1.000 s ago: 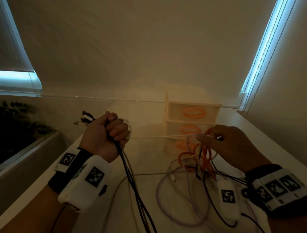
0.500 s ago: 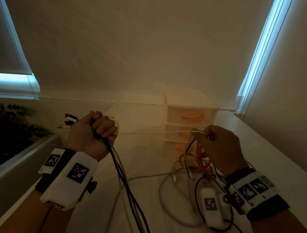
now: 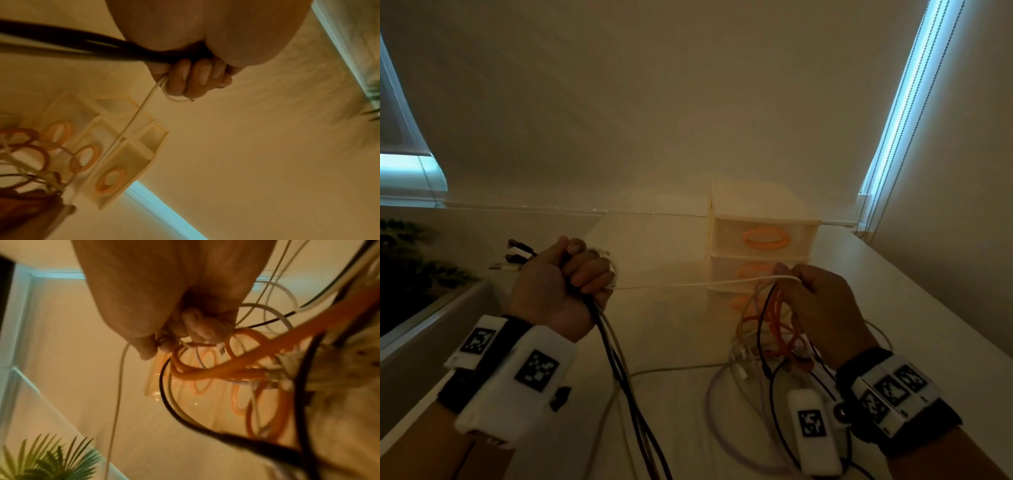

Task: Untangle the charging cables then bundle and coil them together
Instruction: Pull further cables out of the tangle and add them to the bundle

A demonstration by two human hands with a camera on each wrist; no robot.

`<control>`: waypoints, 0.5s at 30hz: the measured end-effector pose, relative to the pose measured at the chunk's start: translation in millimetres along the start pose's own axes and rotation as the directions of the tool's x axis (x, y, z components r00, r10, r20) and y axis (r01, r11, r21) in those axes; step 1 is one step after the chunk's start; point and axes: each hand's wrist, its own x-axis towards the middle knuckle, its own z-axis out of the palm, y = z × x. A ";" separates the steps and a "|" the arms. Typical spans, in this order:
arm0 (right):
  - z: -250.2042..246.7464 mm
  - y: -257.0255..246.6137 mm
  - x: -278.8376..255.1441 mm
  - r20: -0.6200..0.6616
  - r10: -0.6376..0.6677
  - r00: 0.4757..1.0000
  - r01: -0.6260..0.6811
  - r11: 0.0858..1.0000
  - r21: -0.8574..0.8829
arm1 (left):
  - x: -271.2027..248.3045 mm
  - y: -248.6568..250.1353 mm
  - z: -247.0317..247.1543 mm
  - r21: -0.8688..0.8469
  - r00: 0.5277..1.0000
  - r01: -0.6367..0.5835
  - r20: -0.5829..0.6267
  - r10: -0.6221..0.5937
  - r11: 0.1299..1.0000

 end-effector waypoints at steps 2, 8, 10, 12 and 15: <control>1.1 11.1 2.5 -0.064 0.031 0.997 -0.034 0.998 -0.044 | 1.0 9.3 -3.5 -0.032 1.000 -0.029 0.008 0.030 0.999; -0.6 0.9 -1.3 -0.176 -0.135 0.975 0.101 0.977 -0.189 | 2.6 16.7 -7.1 -0.008 0.999 -0.045 0.007 0.045 0.999; -2.3 -12.3 -6.6 -0.132 -0.153 0.979 0.125 0.973 -0.196 | 1.5 17.2 -5.7 -0.008 0.999 -0.038 0.017 0.038 0.999; -2.9 -17.2 -9.0 -0.060 -0.070 0.996 0.055 0.971 -0.234 | -0.3 13.6 -3.5 0.013 1.000 -0.021 0.021 0.020 1.000; -2.5 -10.4 -7.9 0.072 0.025 0.997 -0.002 0.954 -0.299 | -1.9 2.8 0.3 0.058 1.000 0.009 0.026 -0.011 0.998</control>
